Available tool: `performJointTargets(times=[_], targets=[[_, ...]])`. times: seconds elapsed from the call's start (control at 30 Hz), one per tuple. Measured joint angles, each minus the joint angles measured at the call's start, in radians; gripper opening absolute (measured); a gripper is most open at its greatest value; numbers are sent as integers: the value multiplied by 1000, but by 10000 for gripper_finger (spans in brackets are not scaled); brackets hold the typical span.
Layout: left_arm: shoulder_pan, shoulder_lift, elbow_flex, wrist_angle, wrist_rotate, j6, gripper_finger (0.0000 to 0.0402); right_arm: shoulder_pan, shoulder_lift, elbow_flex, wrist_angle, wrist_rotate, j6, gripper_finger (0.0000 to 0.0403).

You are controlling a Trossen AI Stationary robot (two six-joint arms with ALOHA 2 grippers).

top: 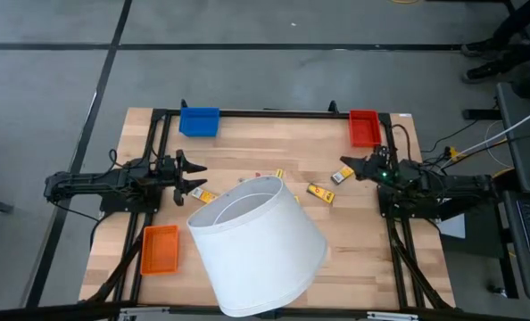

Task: Pick & Place School Supplies
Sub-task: Put the yellow crayon box into the red basket

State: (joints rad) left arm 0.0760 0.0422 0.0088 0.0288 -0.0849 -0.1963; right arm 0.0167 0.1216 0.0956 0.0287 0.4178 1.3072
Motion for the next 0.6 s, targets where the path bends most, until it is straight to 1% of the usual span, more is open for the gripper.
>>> performJointTargets(times=[0.1,0.23,0.33,0.4,0.47,0.57,0.6], targets=[[0,0,0,0,0,0,203,28,32,0,156,-12,-30,82],[0,0,0,0,0,0,203,90,108,0,478,-59,-182,82],[0,0,0,0,0,0,203,155,187,1,740,-123,-311,82],[0,0,0,0,0,0,203,214,253,5,878,-121,-390,82],[0,0,0,1,-1,2,203,280,330,36,935,-72,-453,82],[0,0,0,27,-43,67,203,374,468,126,936,15,-546,82],[0,0,0,45,-50,36,203,396,518,160,933,34,-581,82]])
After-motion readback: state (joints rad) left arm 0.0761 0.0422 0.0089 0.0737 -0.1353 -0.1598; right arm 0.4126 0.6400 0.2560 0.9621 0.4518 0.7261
